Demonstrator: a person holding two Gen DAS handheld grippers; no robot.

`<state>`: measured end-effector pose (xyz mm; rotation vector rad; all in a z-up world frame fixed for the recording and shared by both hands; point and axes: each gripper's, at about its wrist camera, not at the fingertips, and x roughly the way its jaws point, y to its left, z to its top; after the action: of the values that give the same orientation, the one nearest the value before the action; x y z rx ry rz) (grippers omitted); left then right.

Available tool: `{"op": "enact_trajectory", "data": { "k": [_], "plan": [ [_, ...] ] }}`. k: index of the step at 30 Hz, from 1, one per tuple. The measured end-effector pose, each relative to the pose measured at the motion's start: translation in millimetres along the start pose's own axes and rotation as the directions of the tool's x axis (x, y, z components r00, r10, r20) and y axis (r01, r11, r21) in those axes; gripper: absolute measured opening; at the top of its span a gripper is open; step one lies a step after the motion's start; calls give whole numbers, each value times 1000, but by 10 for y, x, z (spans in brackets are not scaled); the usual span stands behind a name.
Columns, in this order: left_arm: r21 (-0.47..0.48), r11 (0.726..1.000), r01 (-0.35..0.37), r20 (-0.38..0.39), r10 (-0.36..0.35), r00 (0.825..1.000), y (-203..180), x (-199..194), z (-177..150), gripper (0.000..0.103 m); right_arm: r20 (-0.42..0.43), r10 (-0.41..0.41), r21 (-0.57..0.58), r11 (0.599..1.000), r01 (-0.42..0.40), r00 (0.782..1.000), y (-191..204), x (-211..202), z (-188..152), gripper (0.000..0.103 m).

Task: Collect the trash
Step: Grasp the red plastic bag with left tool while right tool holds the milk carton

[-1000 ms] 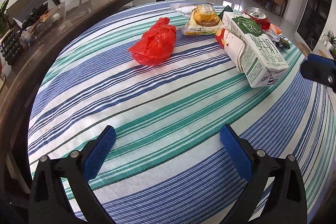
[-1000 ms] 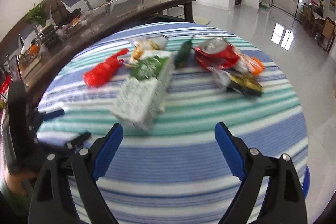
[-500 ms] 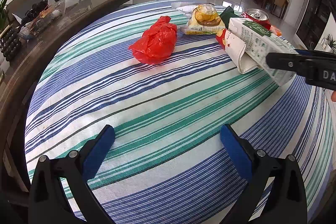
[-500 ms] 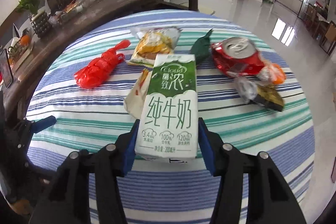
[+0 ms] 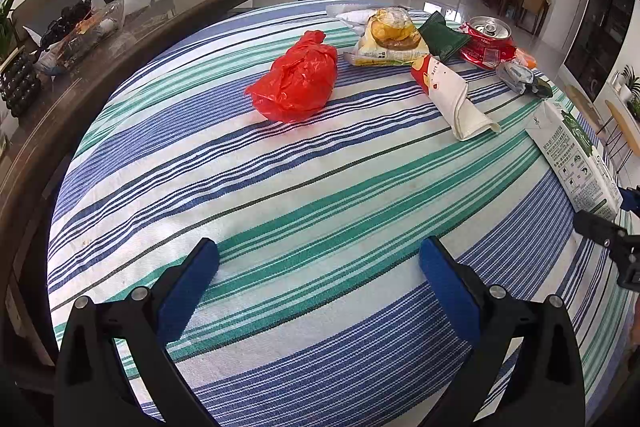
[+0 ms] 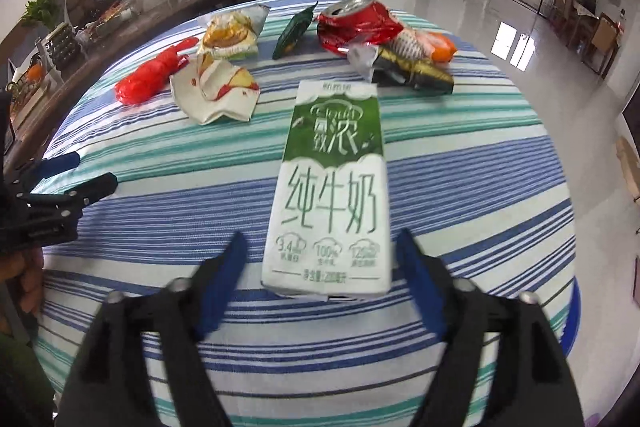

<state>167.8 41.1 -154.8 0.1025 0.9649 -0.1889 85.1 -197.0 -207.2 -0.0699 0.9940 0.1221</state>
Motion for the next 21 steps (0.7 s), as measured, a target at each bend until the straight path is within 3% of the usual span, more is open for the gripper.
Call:
{"op": "enact_trajectory", "data": {
  "k": [2, 5, 10, 14, 21],
  "plan": [
    [-2, 1000, 4, 0, -4, 1000, 4, -1, 0, 99, 29, -14, -12, 1000, 15, 999, 40, 33, -8, 88],
    [18, 999, 28, -5, -27, 1000, 20, -8, -2, 99, 28, -11, 9, 1000, 10, 1000, 2, 59, 23, 90],
    [15, 991, 136, -38, -136, 990, 196, -7, 147, 99, 26, -10, 8, 1000, 10, 1000, 6, 63, 25, 91],
    [46, 989, 141, -27, -140, 990, 240, 12, 502, 99, 24, -12, 7, 1000, 12, 1000, 10, 71, 23, 93],
    [87, 990, 113, -60, -108, 992, 198, 536, 1020, 98, 23, -13, 7, 1000, 13, 1000, 13, 72, 19, 94]
  ]
}}
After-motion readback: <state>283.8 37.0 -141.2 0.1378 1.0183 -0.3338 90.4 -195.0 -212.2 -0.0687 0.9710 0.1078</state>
